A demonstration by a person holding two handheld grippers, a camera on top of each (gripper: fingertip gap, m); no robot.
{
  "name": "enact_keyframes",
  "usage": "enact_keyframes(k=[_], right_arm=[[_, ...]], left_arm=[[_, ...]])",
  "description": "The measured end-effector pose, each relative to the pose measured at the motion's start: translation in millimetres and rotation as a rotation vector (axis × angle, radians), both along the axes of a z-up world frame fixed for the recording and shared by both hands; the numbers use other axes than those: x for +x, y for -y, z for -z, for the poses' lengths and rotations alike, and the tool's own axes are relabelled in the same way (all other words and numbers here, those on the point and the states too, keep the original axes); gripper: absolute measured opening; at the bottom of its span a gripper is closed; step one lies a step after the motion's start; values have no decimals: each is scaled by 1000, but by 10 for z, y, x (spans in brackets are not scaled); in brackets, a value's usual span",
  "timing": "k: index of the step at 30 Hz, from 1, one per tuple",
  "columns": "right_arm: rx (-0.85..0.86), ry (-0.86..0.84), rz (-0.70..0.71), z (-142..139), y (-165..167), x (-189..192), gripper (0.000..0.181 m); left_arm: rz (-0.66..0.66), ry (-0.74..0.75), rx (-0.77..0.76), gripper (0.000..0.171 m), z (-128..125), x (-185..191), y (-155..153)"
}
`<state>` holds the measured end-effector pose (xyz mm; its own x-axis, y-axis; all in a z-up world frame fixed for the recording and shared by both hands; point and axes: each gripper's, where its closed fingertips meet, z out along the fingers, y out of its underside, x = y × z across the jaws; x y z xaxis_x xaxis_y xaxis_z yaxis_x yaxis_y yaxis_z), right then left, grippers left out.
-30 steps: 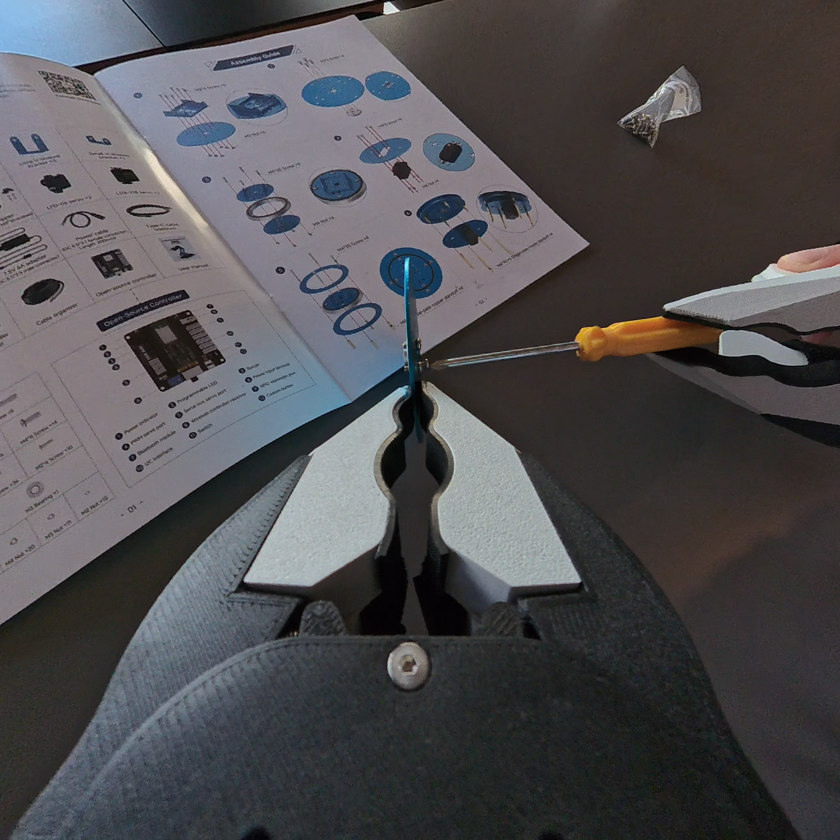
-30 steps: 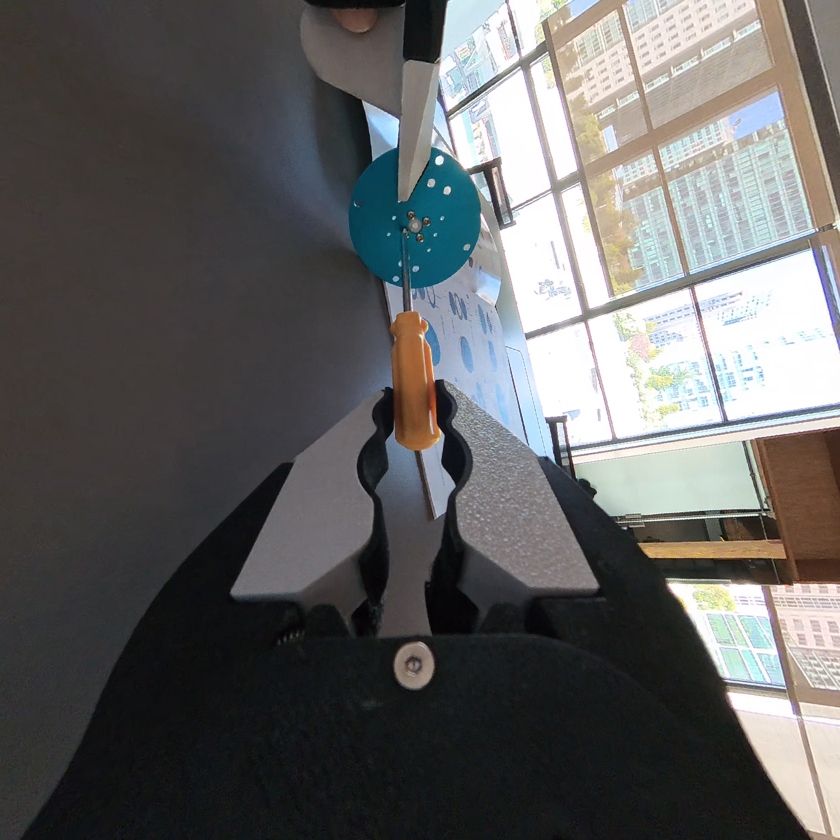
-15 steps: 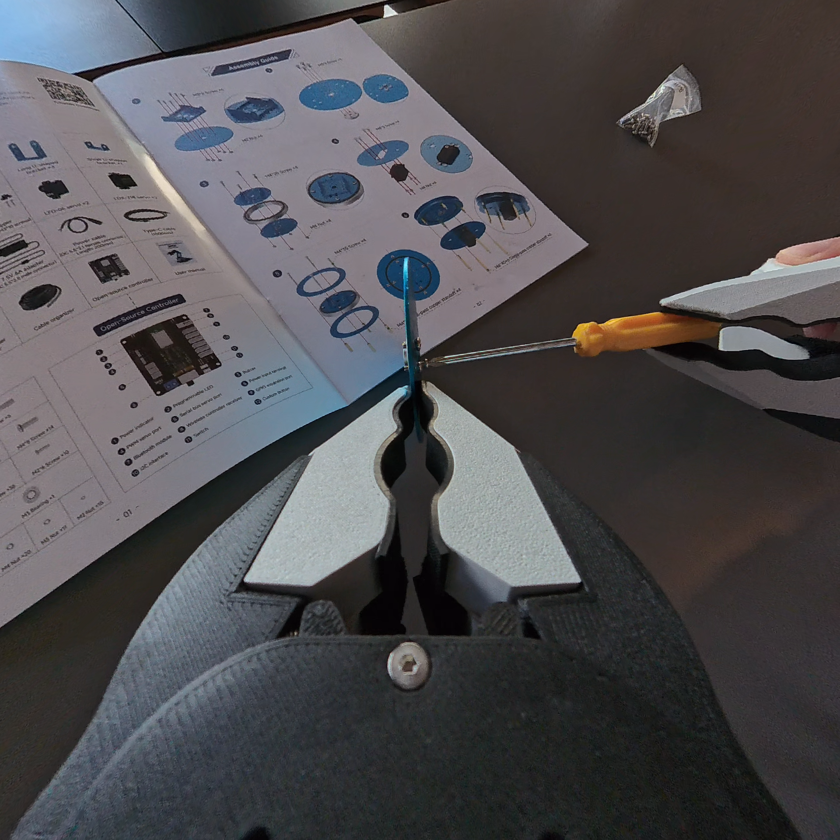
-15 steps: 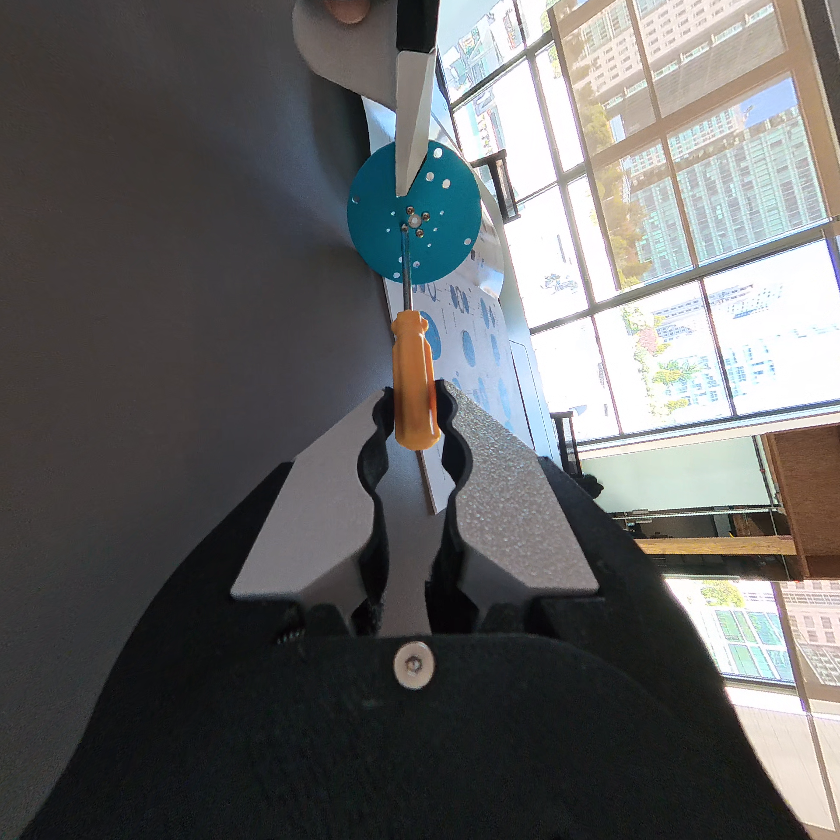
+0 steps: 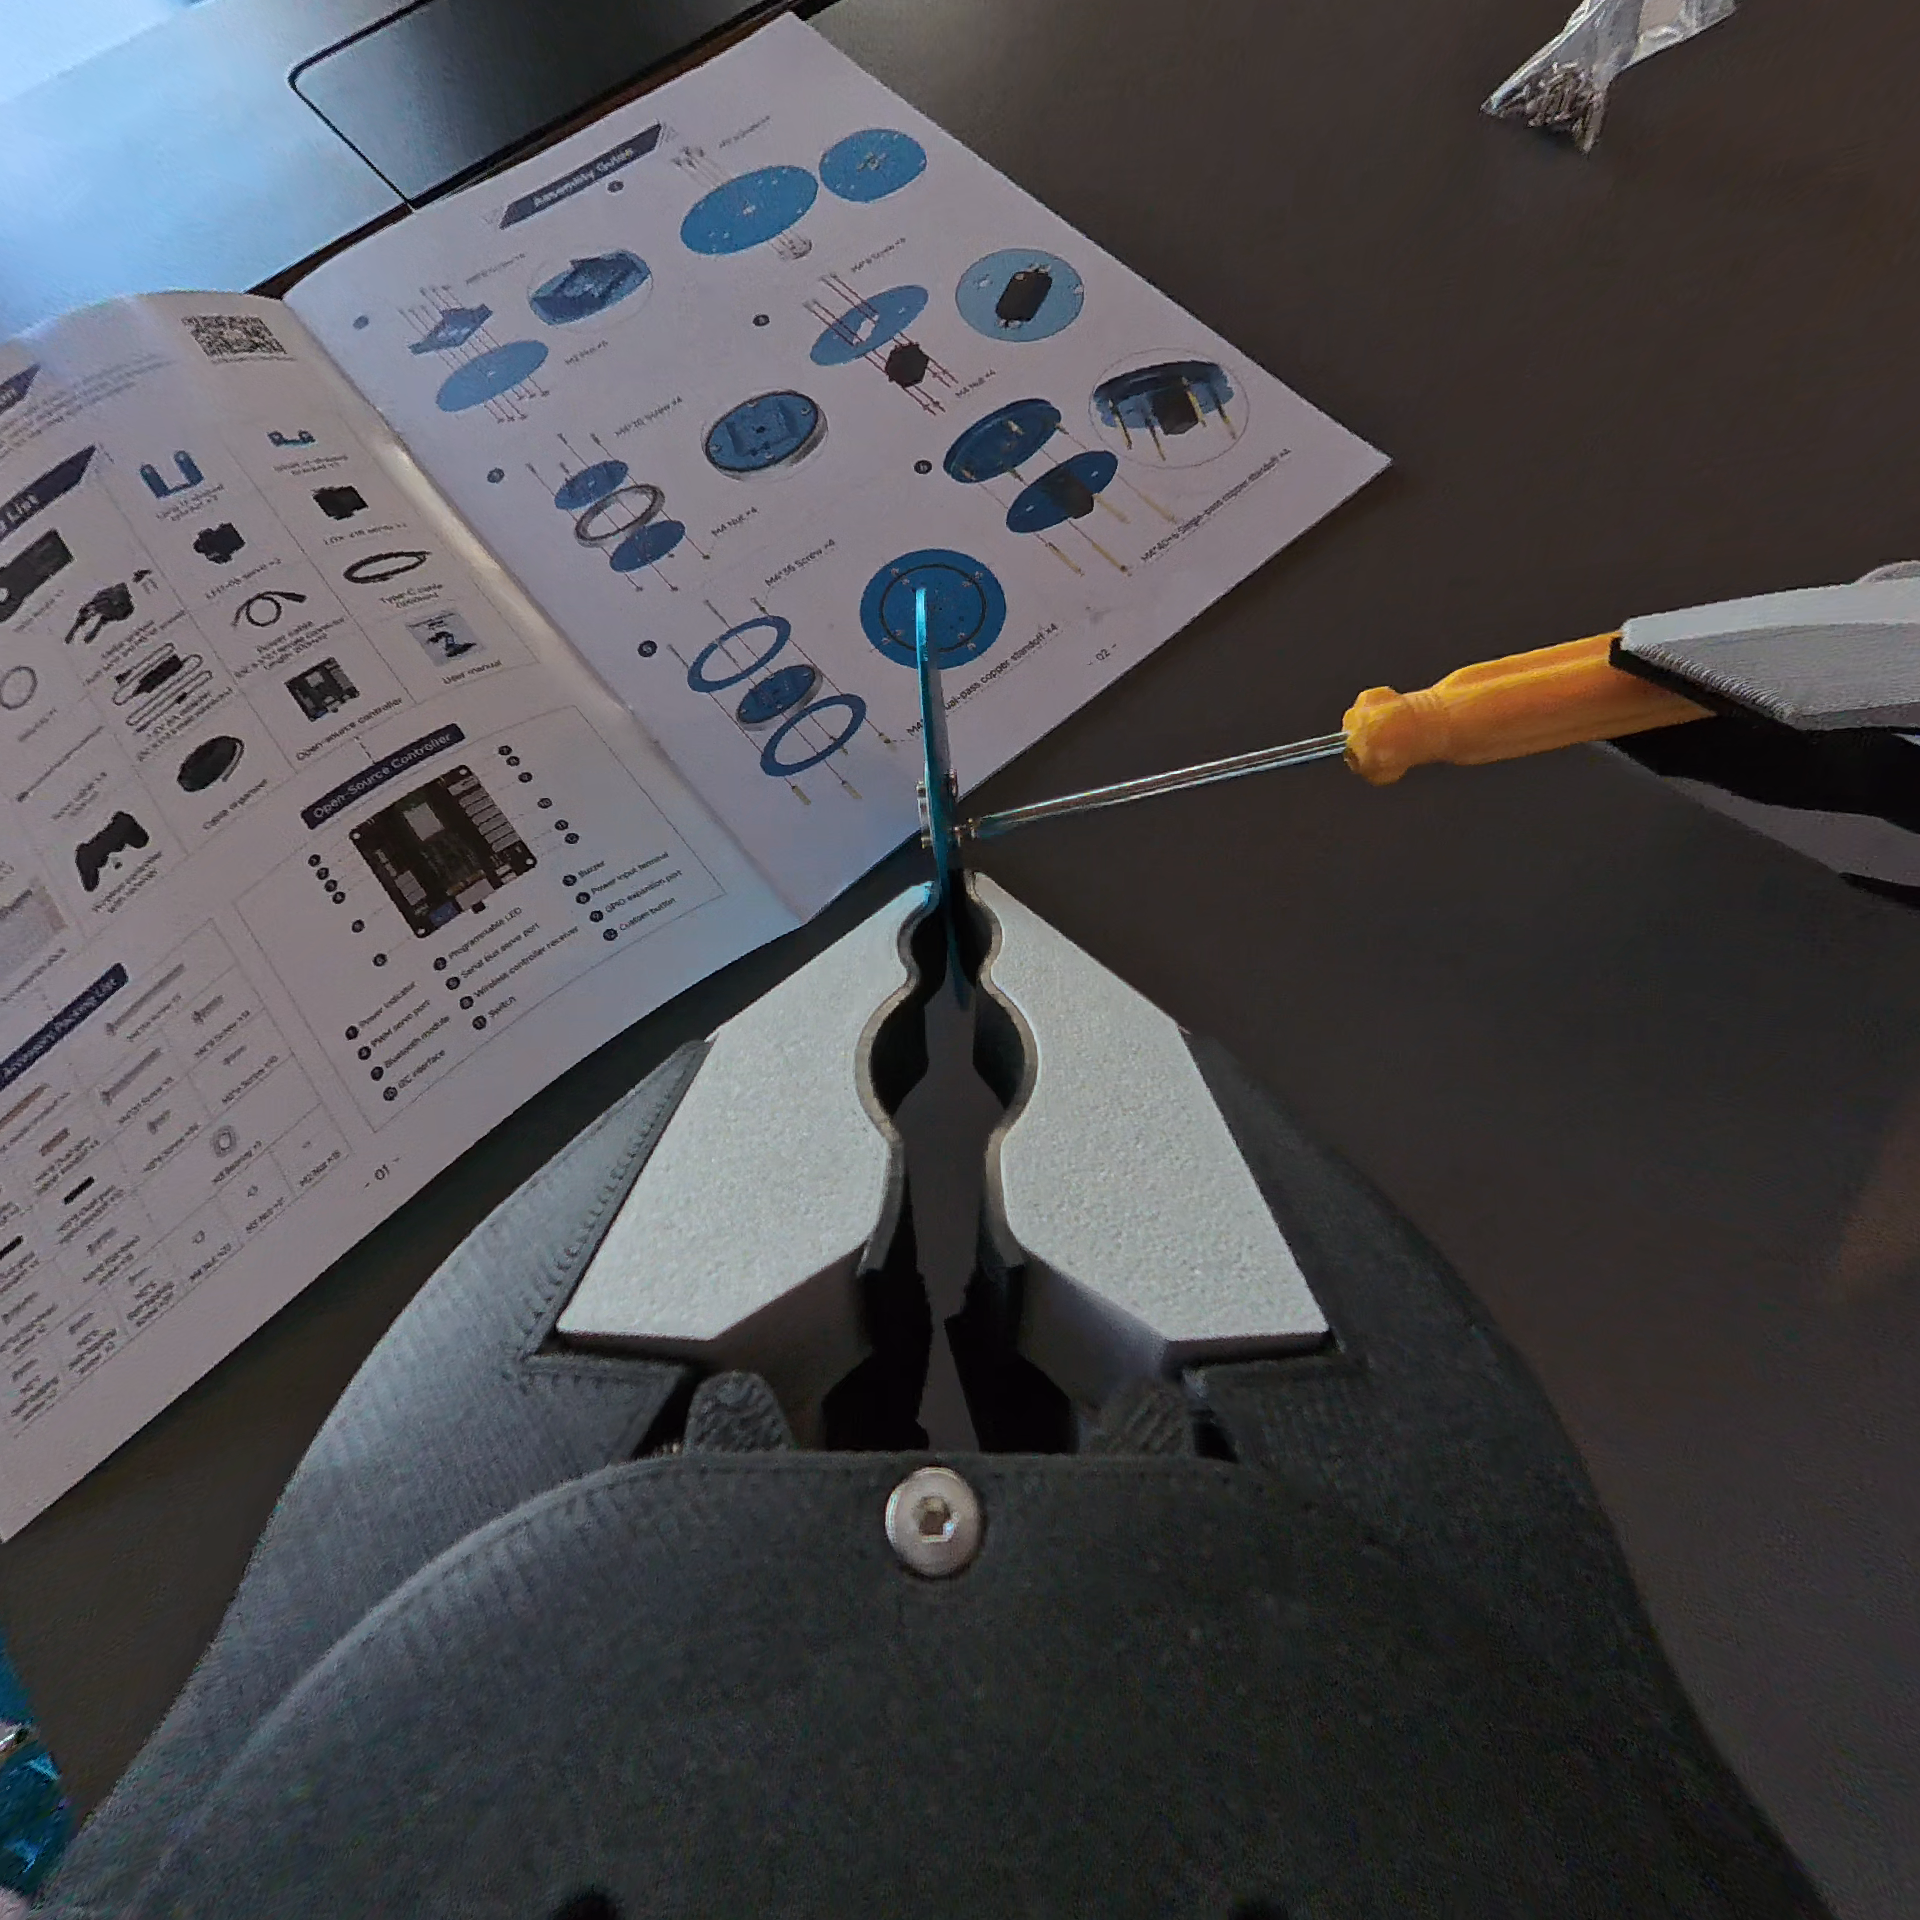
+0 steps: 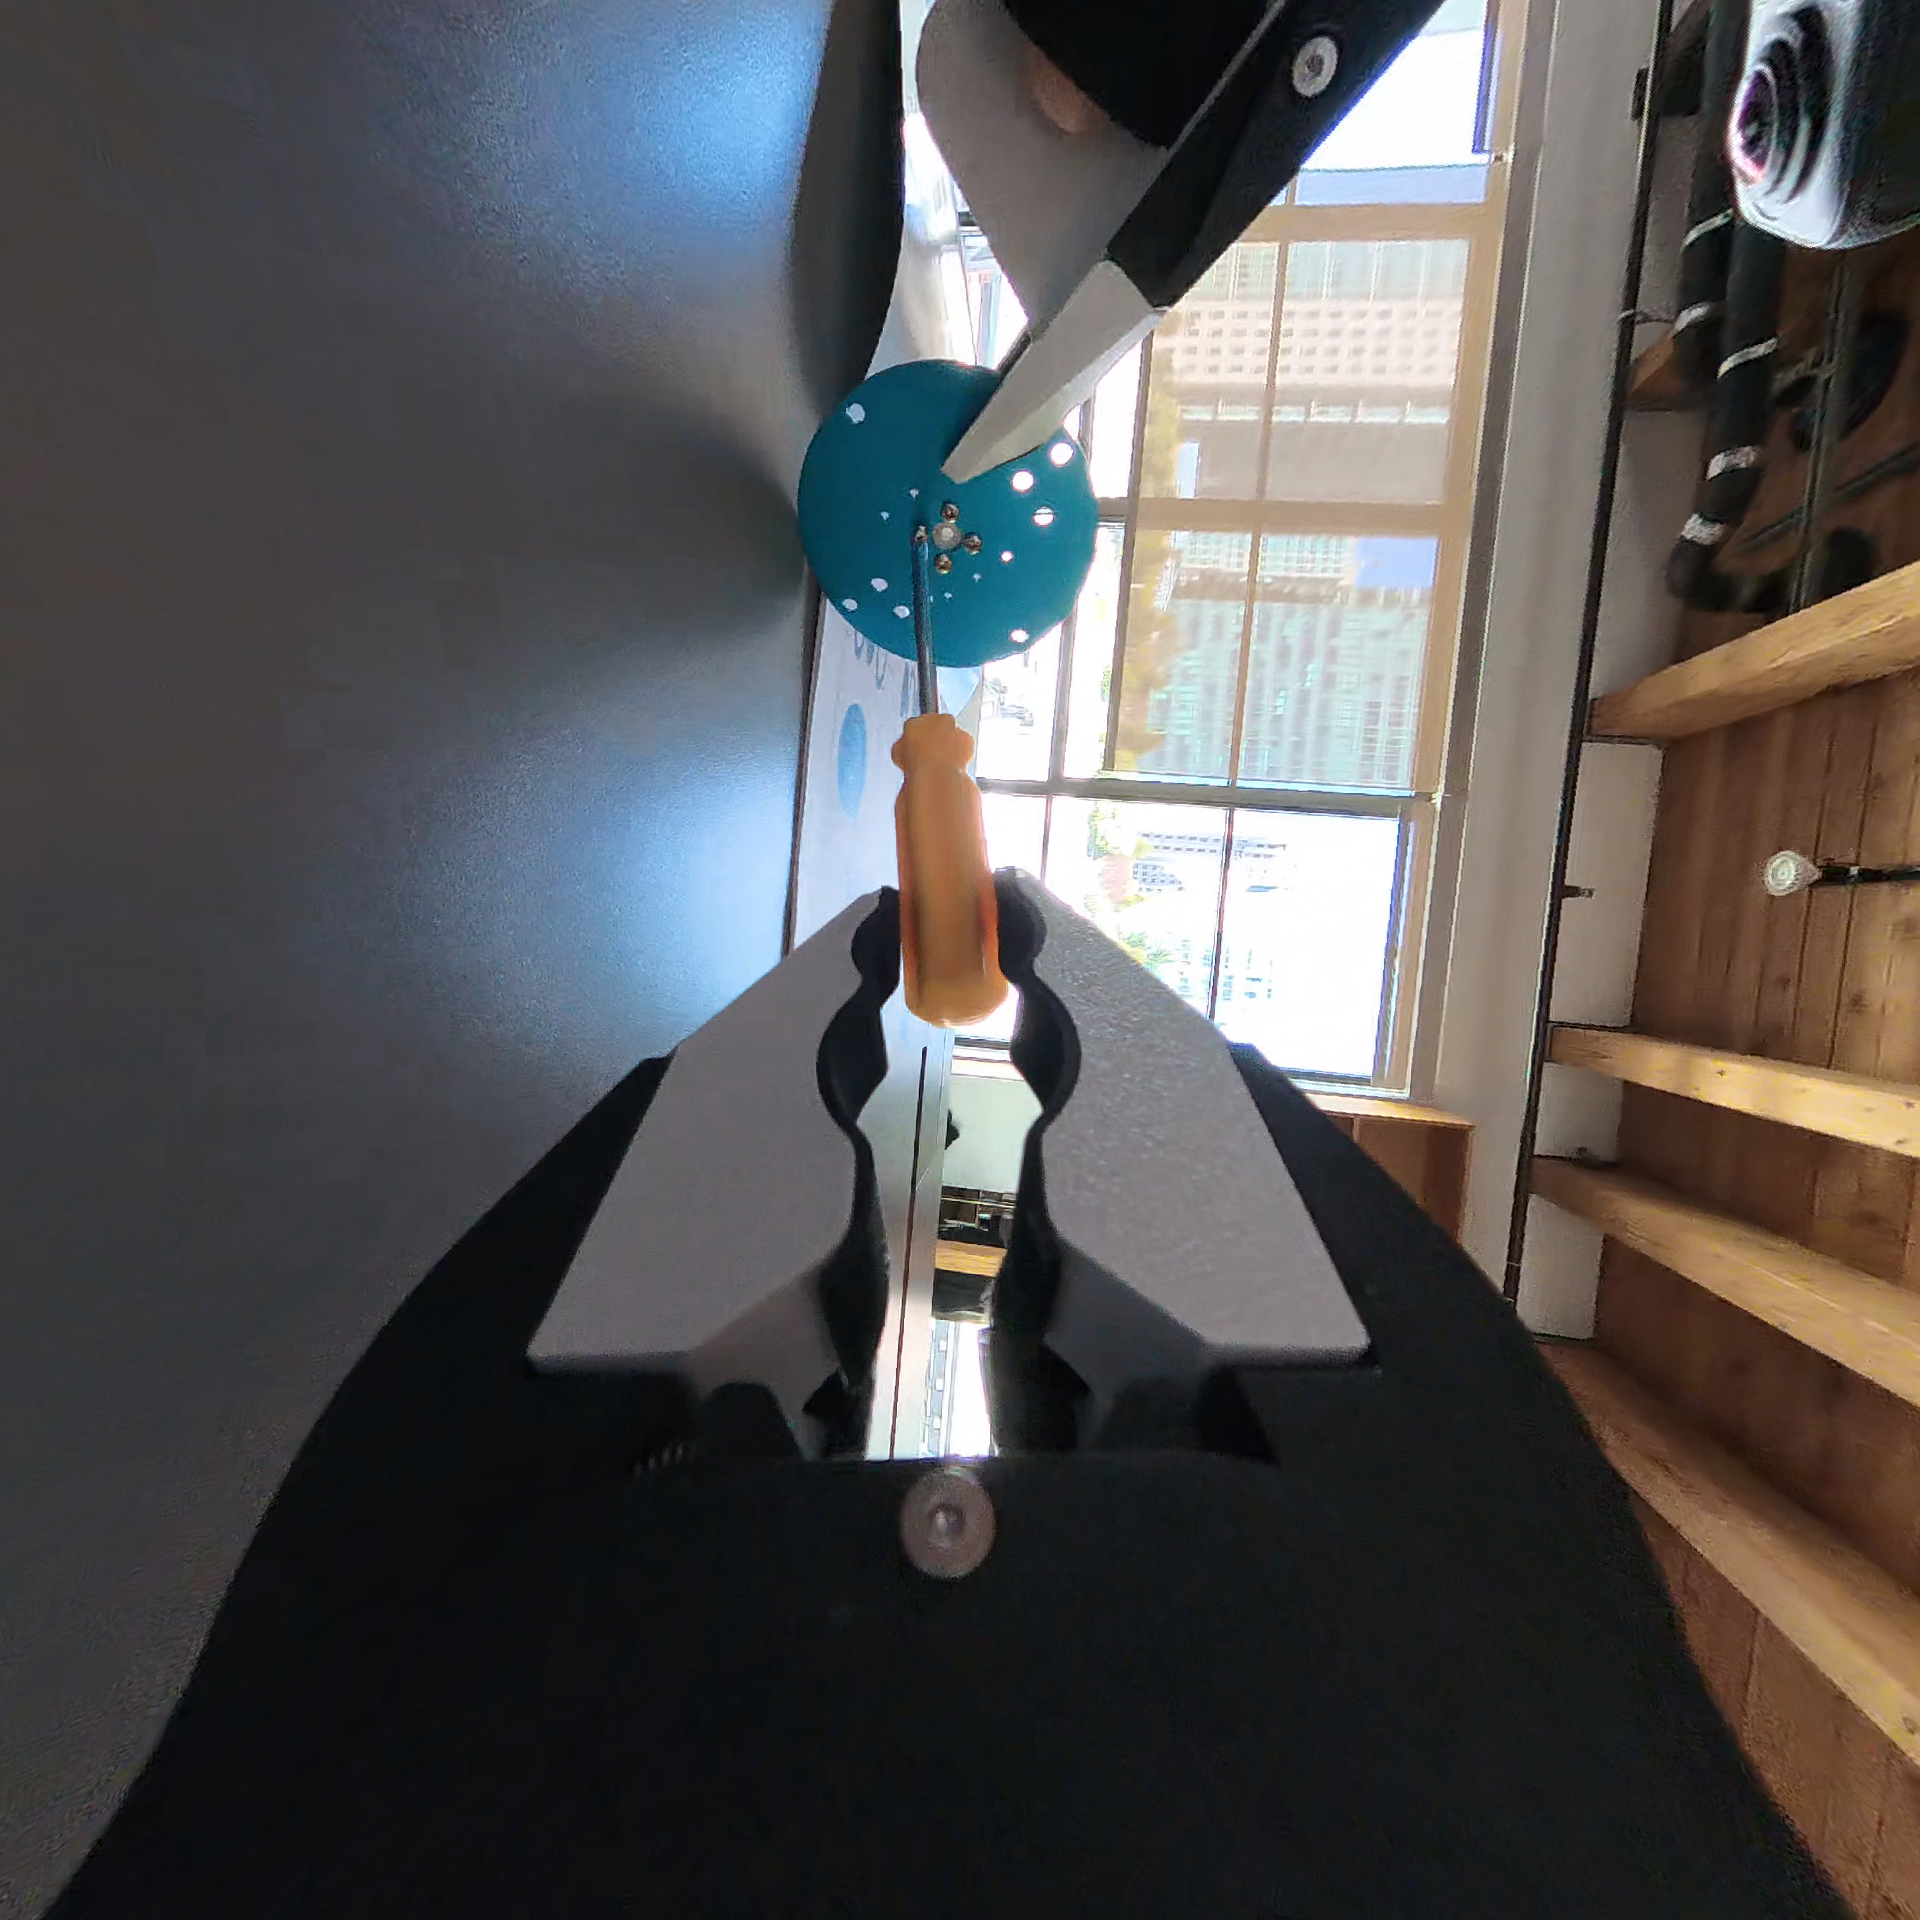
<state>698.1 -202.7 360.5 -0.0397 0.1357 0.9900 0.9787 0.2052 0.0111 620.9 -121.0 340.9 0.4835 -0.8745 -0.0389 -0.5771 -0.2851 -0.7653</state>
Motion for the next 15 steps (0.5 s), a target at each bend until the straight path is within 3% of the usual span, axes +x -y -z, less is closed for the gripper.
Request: enact_keyframes(k=[3,5,15], right_arm=[[-43,-56,1,3,-20,9,17],[-144,-210,13,34,-44,13,17],[-870,-1375,99,24,-155,42,17]], left_arm=[[1,-8,5,0,-1,-13,-1],[-6,-6,9,0,0,-22,-16],[-44,77,68,0,-126,14,-121]])
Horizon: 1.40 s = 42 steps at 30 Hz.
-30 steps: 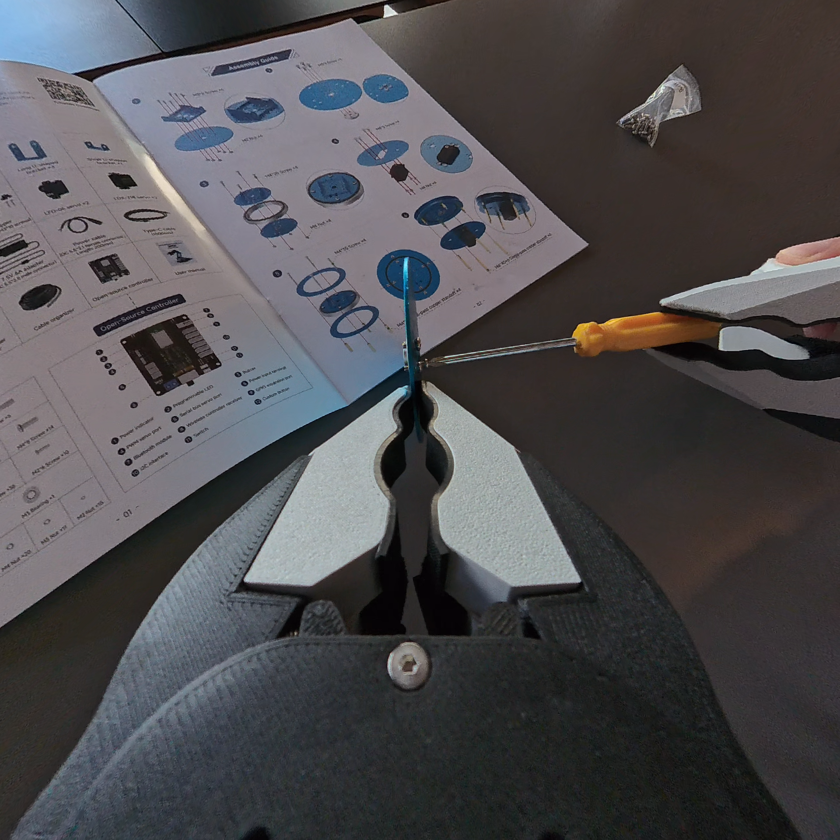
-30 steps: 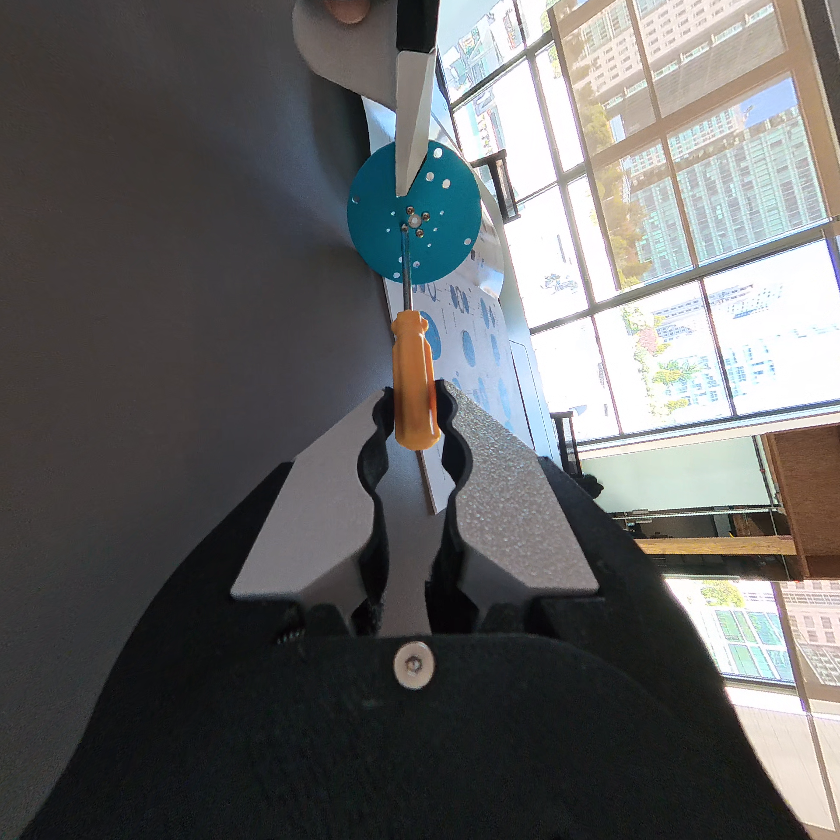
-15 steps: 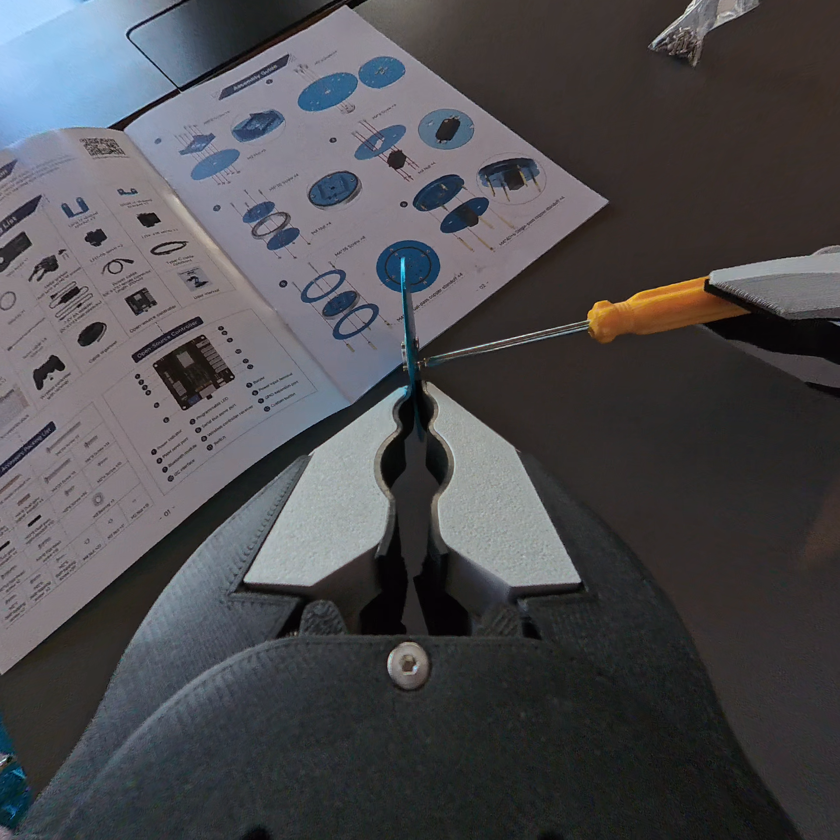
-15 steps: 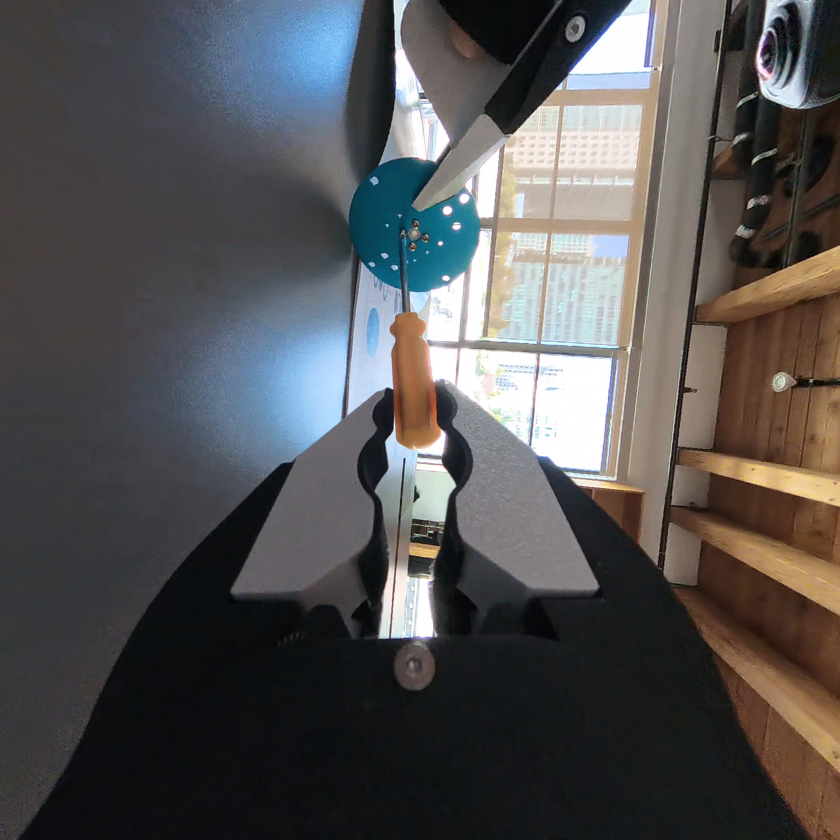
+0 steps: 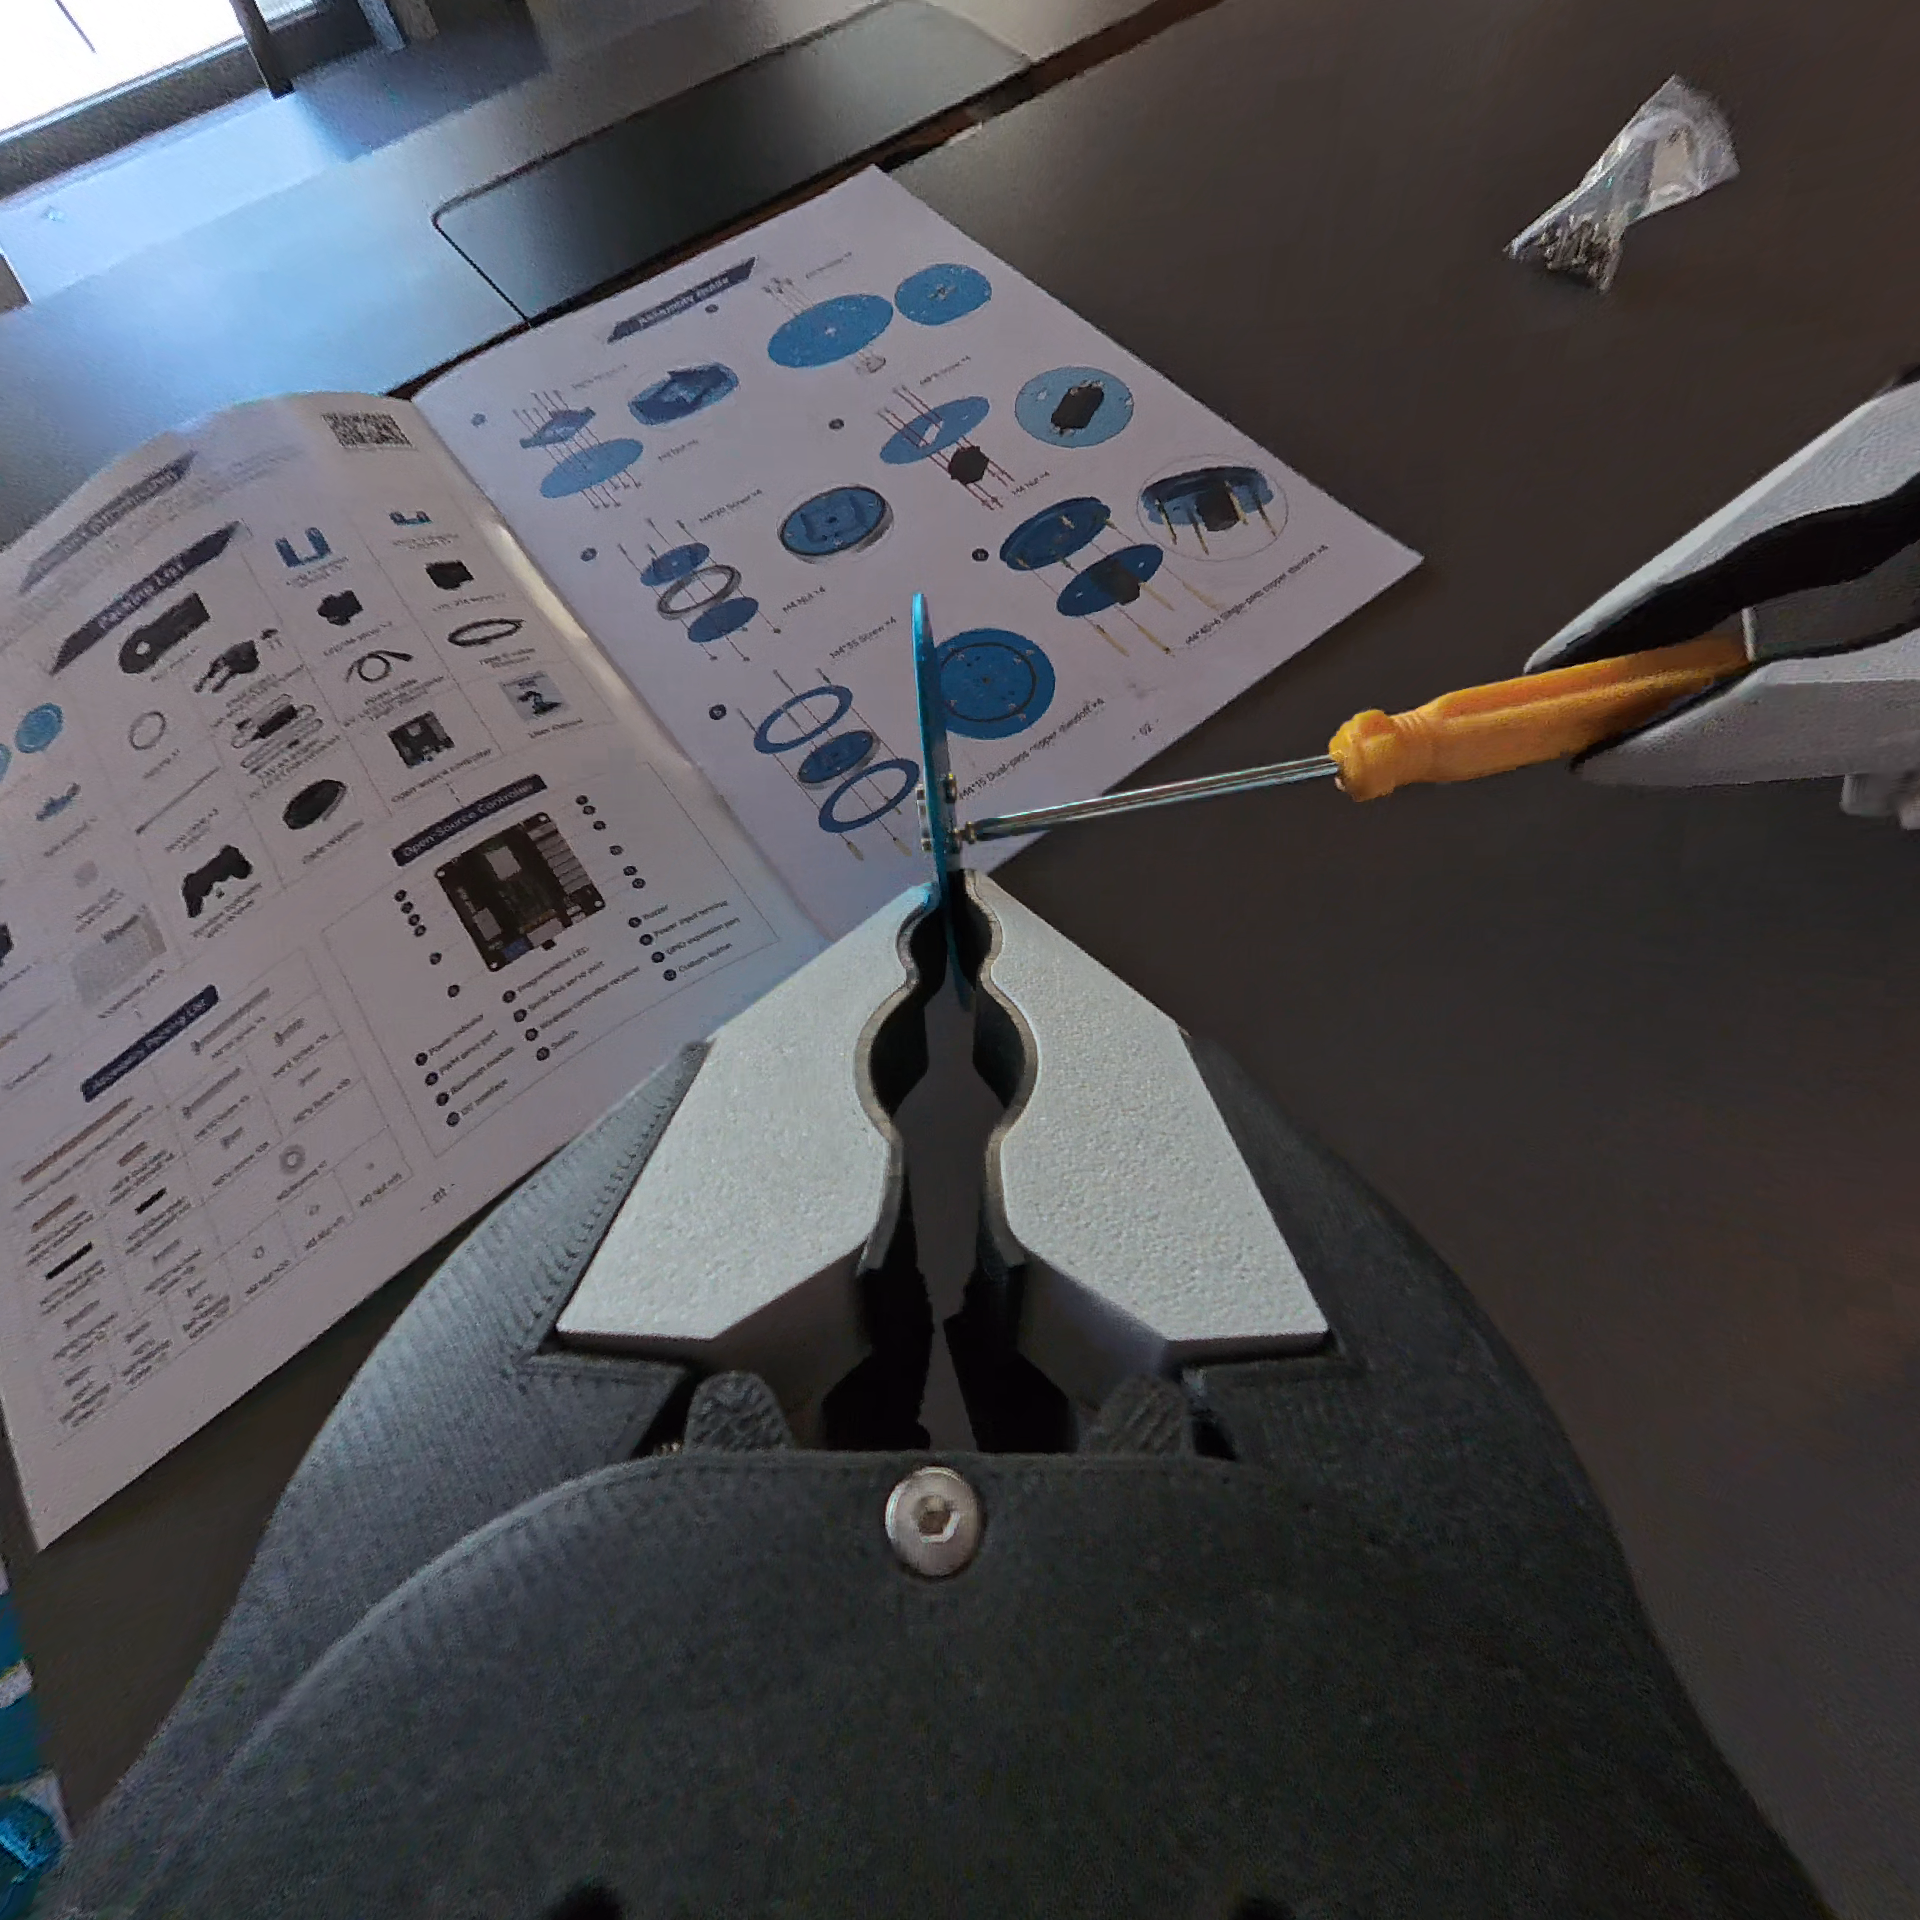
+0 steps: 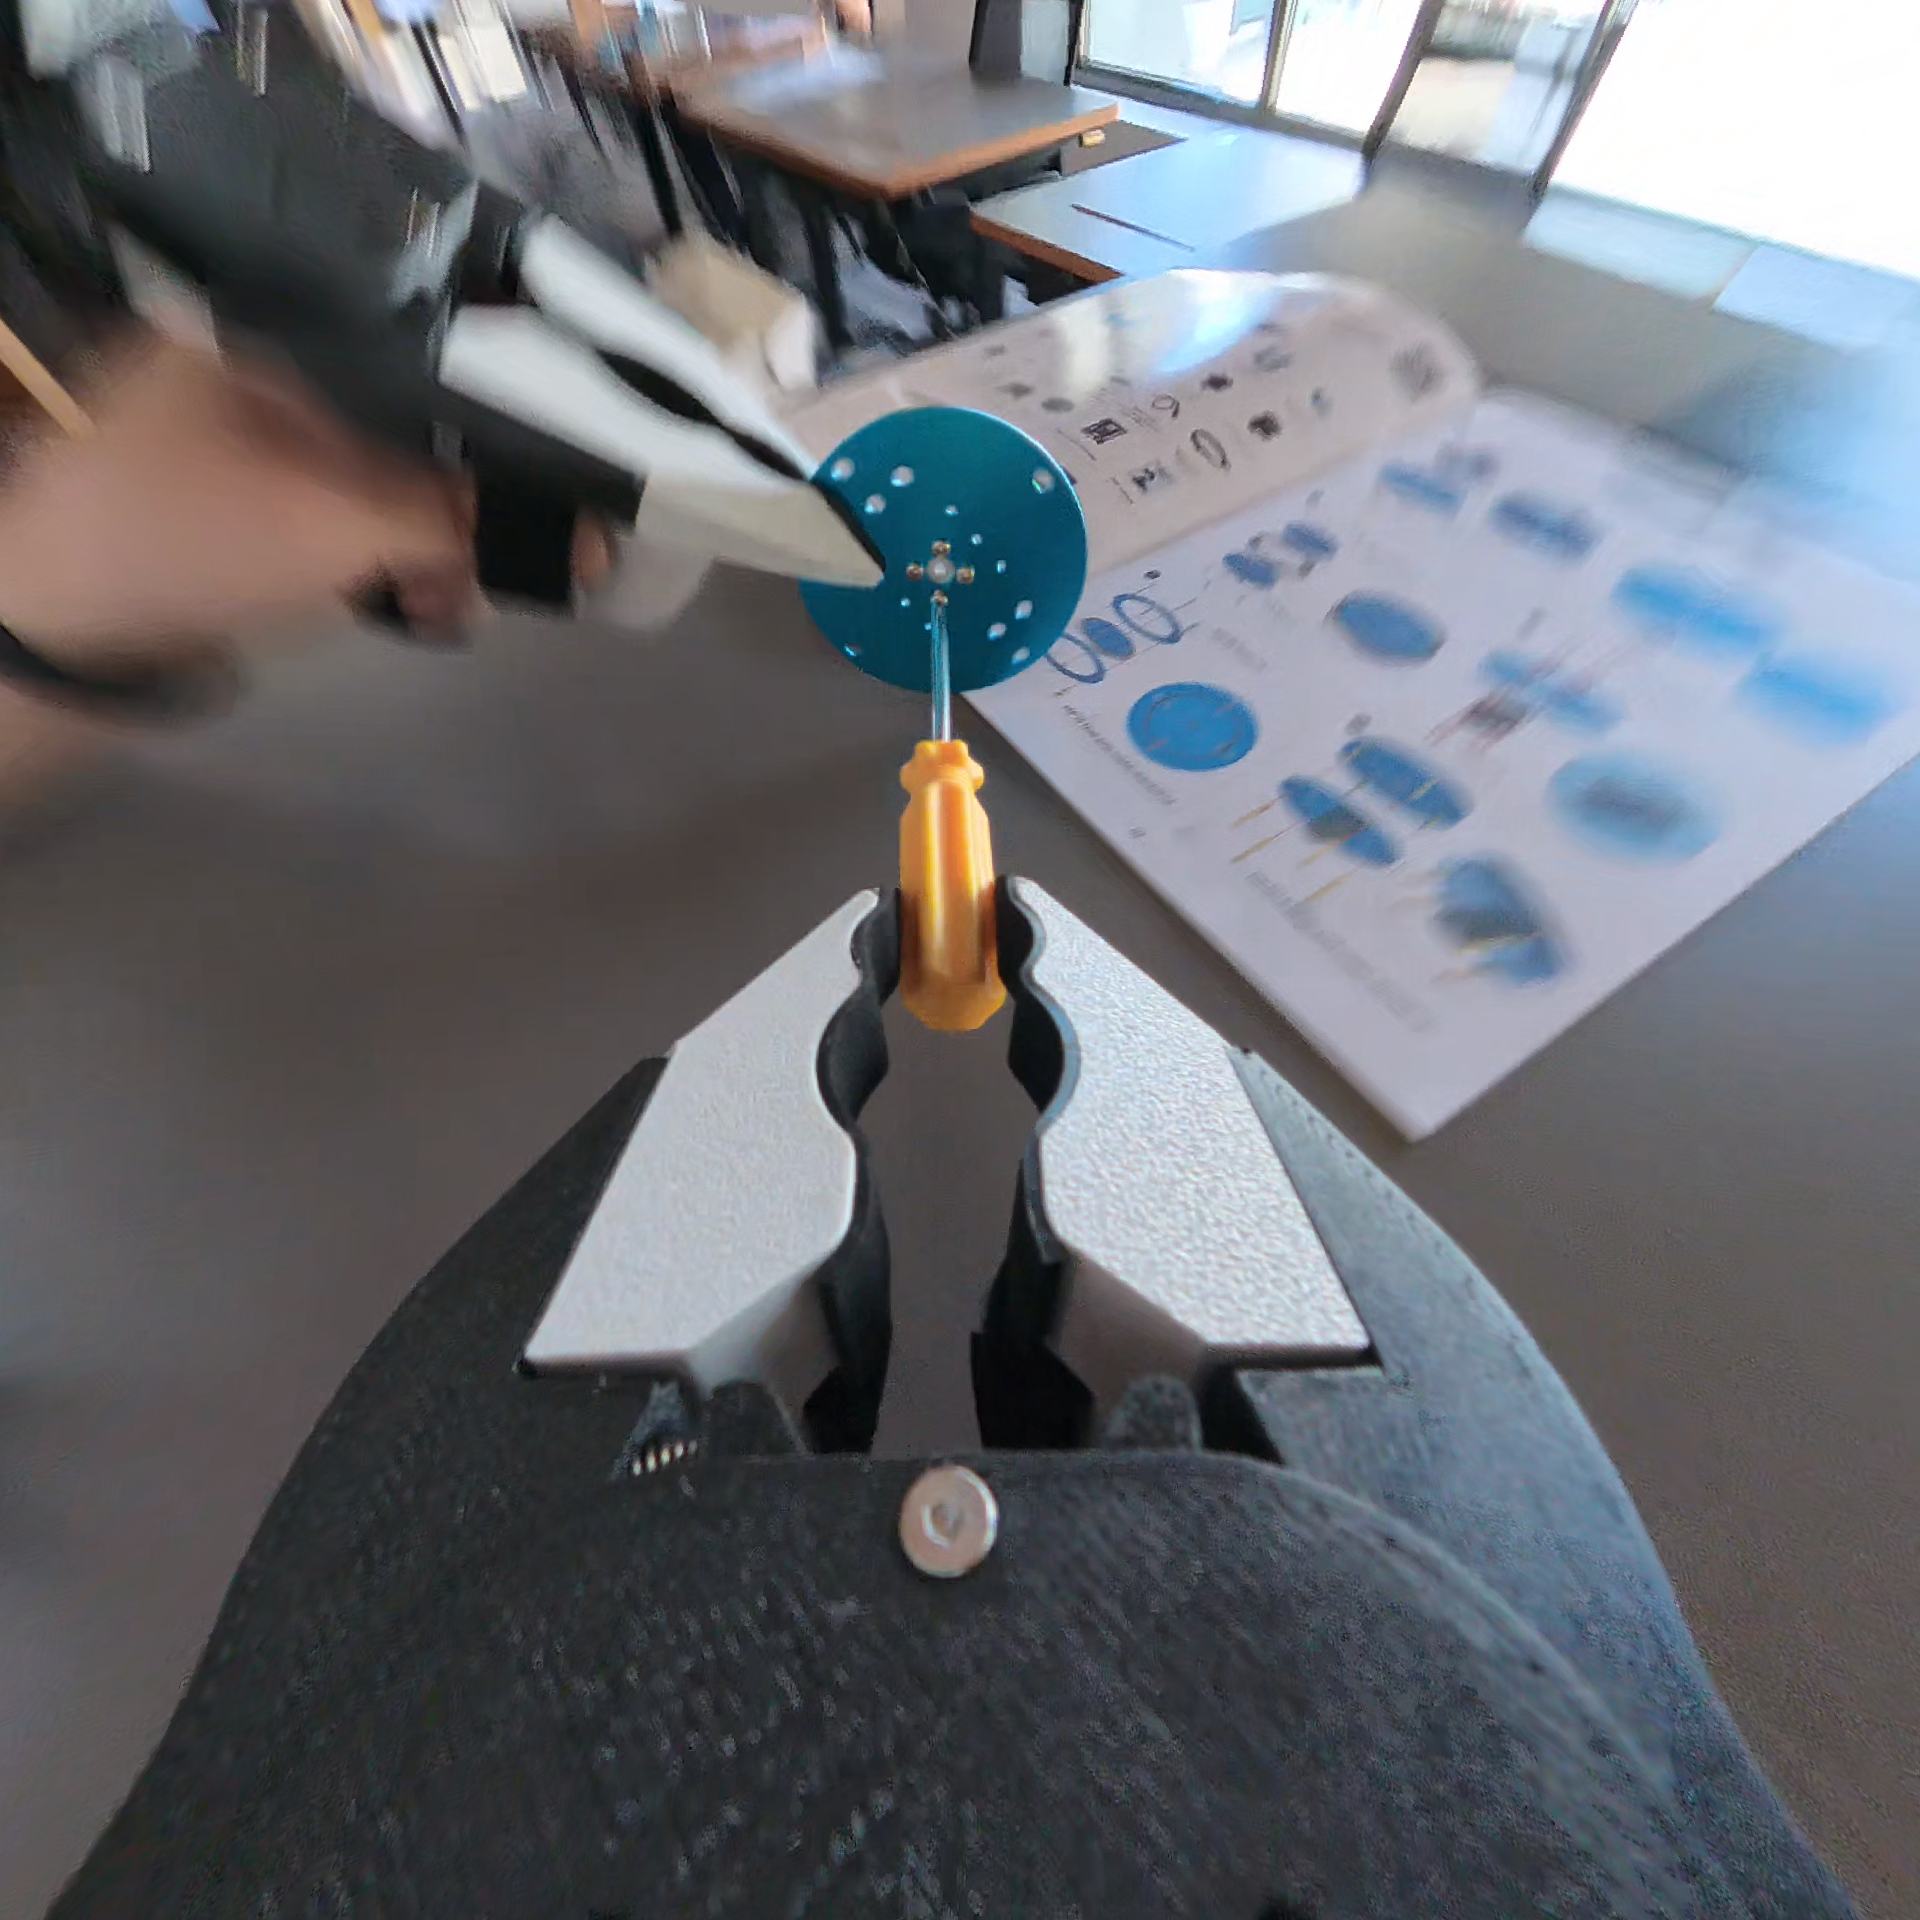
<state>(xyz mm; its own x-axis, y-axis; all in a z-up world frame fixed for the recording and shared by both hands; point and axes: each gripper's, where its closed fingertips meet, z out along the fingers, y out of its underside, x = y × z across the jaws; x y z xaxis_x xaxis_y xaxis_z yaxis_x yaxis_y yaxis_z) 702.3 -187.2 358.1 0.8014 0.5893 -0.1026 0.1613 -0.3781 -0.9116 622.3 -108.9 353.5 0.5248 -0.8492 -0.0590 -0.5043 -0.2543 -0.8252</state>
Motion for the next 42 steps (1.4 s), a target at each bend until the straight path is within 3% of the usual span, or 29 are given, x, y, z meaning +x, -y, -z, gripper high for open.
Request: enact_keyframes(k=[6,11,13,15,18,21,23,26,28,34,42], right_arm=[[-281,-656,-16,-217,62,-16,17],[-564,-1221,-163,-445,180,-44,17],[-655,-1359,-219,-489,228,-48,17],[-675,-1369,-225,-466,237,-49,17],[-613,-1232,-204,-424,237,-48,17],[-405,-962,-185,-440,222,-21,17],[-152,-572,-180,-402,196,0,17],[276,154,-102,-252,92,159,16],[462,431,-86,-229,100,154,17],[677,839,-82,-145,103,3,17],[725,1040,-102,-16,128,-32,17]], left_arm=[[-6,101,284,0,-485,79,19],[10,166,524,0,-847,116,145],[25,164,555,0,-887,129,174],[25,155,532,0,-867,125,160],[-21,161,466,0,-837,20,28],[-24,196,253,0,-670,-40,-54],[-4,203,65,0,-468,-32,-47],[22,171,-122,0,-193,-30,-9],[25,154,-151,0,-127,-40,-1],[43,60,-128,0,-16,-42,70],[56,12,-162,0,129,-34,103]])
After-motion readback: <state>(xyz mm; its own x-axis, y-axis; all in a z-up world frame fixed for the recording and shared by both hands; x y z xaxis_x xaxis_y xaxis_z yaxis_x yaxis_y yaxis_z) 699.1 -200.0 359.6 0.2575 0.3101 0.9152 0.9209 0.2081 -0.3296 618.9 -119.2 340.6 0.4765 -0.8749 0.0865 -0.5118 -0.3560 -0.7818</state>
